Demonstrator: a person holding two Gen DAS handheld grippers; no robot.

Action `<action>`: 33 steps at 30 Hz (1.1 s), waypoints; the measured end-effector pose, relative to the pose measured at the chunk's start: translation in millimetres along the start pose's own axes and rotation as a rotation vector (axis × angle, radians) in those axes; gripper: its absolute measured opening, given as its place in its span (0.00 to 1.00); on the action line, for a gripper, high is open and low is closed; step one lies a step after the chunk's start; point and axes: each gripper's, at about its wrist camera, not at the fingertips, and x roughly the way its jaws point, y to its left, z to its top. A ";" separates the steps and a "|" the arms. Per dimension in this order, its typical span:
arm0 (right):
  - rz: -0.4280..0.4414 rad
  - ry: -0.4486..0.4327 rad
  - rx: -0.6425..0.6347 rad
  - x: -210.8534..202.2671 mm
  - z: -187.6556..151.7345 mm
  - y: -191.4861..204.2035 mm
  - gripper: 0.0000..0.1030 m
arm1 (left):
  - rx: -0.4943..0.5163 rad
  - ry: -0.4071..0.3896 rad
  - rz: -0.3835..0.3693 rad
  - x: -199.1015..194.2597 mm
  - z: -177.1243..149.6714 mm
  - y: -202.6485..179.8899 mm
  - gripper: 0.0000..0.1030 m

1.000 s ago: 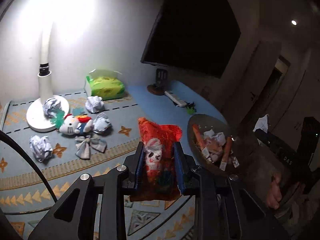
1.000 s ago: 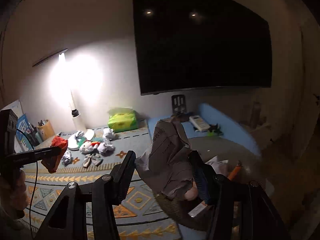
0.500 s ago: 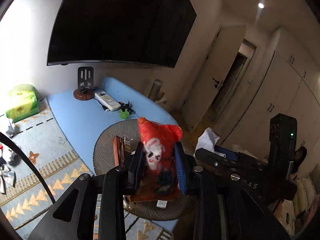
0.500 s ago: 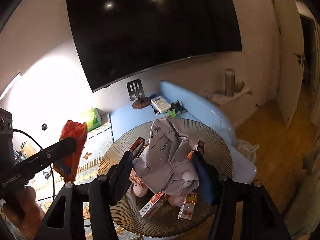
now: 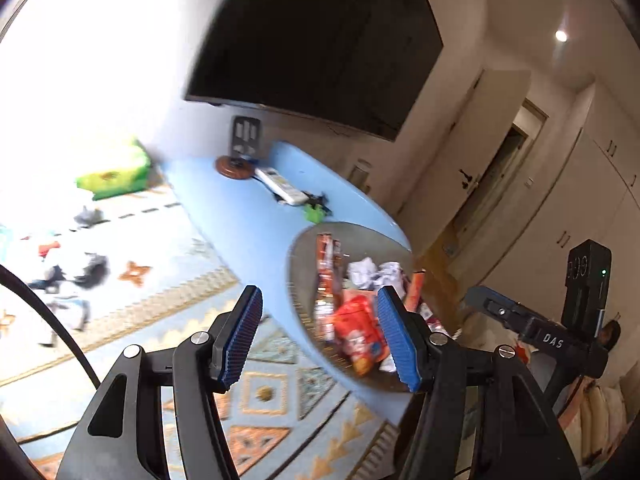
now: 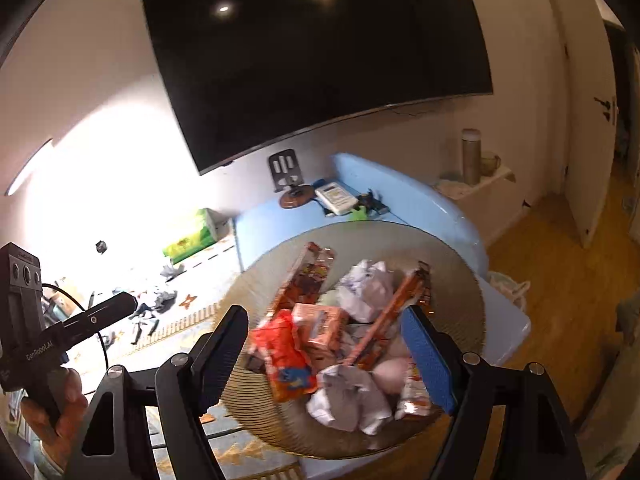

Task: Organize objects
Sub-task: 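Carry the red bag and paper ball to the glass bowl and release both, then grasp a paper ball with the left gripper while the right grasps another paper ball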

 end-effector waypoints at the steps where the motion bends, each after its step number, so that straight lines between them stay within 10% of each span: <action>1: 0.014 -0.007 -0.020 -3.1 -0.6 10.5 0.76 | -0.001 -0.019 0.020 -13.1 0.2 7.5 0.56; 4: 0.054 -0.024 -0.087 -8.6 -0.5 45.1 0.76 | -0.015 -0.072 0.075 -55.1 0.7 34.4 0.56; 10: 0.145 -0.002 -0.244 9.1 -7.4 124.2 0.79 | -0.028 -0.242 0.274 -143.8 -15.3 97.0 0.97; 19: 0.231 0.136 -0.371 86.5 -27.8 225.1 0.79 | -0.142 -0.150 0.578 -165.7 -37.5 203.2 0.97; 28: 0.253 0.262 -0.280 214.8 -13.2 272.8 0.79 | -0.174 0.068 0.575 -69.7 -43.0 282.0 0.97; 31: 0.263 0.260 -0.241 242.5 -18.3 265.7 0.79 | -0.170 0.118 0.550 -50.8 -41.4 288.6 0.66; 33: 0.262 0.293 -0.198 260.9 -25.9 256.3 0.79 | -0.147 0.099 0.528 -49.5 -39.6 284.6 0.64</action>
